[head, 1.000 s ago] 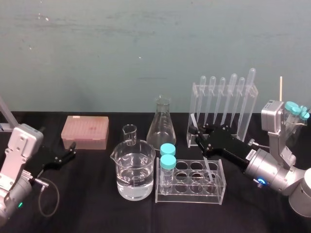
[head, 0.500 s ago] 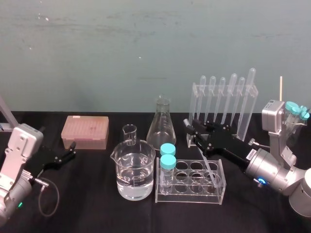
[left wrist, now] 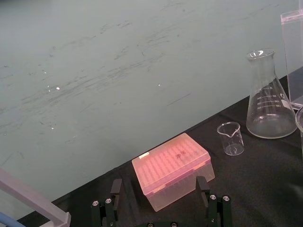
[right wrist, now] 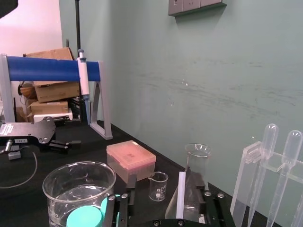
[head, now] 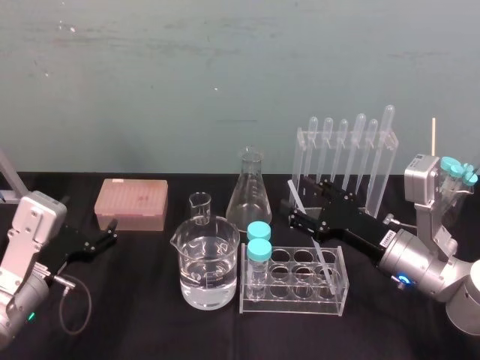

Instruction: Pick up the stirring rod with one hand, then place it down.

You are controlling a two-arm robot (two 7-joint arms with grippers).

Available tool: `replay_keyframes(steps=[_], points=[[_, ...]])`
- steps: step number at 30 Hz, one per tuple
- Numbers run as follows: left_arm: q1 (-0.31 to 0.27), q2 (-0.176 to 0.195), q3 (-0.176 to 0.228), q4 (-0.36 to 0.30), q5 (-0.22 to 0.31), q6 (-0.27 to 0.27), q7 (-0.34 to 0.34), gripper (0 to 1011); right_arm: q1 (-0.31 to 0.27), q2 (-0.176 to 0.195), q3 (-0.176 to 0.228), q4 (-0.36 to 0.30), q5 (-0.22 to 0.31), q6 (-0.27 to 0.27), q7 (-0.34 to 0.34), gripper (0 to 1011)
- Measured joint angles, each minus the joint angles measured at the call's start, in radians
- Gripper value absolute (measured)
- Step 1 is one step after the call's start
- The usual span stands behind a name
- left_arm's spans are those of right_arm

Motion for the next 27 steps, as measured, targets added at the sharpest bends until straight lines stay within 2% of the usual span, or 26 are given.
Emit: replay_keyframes(steps=[8,12,27], points=[[0.000,0.000,0.000,0.000,0.000,0.000,0.000,1000,0.000,0.000,0.000,0.000,0.000,0.000,0.000,947],[0.000,0.000,0.000,0.000,0.000,0.000,0.000,1000,0.000,0.000,0.000,0.000,0.000,0.000,0.000,1003],[0.000,0.000,0.000,0.000,0.000,0.000,0.000,1000,0.000,0.000,0.000,0.000,0.000,0.000,0.000,1003]])
